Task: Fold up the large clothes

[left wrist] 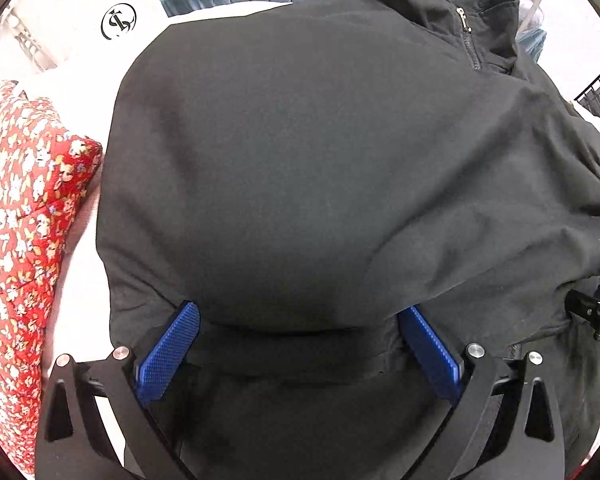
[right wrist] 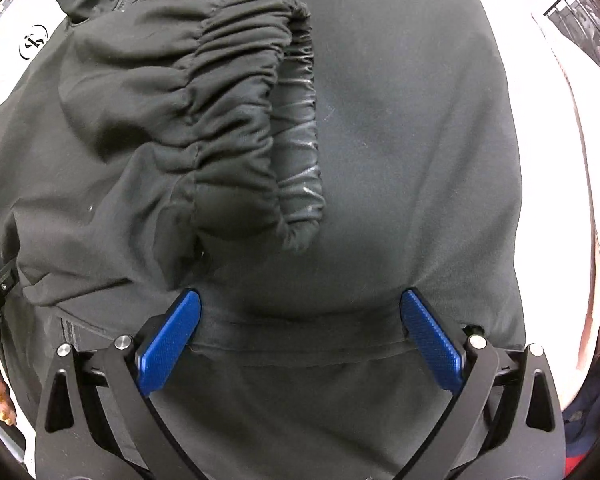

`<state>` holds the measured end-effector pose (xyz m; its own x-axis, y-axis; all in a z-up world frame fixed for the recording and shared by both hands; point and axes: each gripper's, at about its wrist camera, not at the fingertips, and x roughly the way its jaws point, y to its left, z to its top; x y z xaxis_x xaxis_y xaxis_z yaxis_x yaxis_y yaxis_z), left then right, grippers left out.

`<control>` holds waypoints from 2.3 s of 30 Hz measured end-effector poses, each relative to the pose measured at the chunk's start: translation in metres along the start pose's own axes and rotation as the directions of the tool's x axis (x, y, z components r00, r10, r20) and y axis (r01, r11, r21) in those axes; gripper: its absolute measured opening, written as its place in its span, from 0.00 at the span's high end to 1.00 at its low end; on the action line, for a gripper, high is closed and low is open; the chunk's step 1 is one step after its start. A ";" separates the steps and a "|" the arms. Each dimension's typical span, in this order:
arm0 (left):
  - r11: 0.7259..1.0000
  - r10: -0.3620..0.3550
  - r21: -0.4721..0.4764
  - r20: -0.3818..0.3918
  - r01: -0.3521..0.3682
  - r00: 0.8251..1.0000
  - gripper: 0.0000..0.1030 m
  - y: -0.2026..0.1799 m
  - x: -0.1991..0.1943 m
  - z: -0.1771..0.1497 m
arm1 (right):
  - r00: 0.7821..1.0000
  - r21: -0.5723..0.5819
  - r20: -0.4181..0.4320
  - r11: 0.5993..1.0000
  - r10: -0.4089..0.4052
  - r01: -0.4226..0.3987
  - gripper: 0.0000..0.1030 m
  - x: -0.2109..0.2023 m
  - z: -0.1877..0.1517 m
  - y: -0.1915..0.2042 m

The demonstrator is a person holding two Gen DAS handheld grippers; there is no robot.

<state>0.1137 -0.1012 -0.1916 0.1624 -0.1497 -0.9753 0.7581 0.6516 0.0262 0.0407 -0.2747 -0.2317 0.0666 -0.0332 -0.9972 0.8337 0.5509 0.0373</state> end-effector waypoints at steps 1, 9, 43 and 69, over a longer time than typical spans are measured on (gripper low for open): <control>1.000 -0.012 0.001 0.006 0.012 1.000 0.06 0.000 -0.004 0.000 | 1.000 -0.001 -0.005 1.000 -0.018 0.018 0.05 -0.005 -0.003 0.000; 1.000 0.002 0.022 0.045 -0.003 0.999 0.06 0.007 -0.046 -0.059 | 0.992 -0.163 0.127 0.986 -0.022 0.043 0.05 -0.054 -0.064 -0.002; 0.995 -0.030 -0.094 -0.084 0.022 0.996 0.39 0.187 -0.086 -0.266 | 0.971 -0.057 -0.059 0.971 0.230 -0.233 0.21 -0.053 -0.252 -0.169; 0.959 -0.270 -0.147 -0.231 0.241 0.935 0.39 0.183 -0.044 -0.333 | 0.912 -0.010 -0.298 0.954 0.282 -0.299 0.35 -0.019 -0.344 -0.197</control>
<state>0.0354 0.2723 -0.2173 -0.1991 -0.1438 -0.9694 0.6734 0.6986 -0.2419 -0.3137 -0.0957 -0.2428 0.1331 0.3734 -0.9181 0.7704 0.5438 0.3329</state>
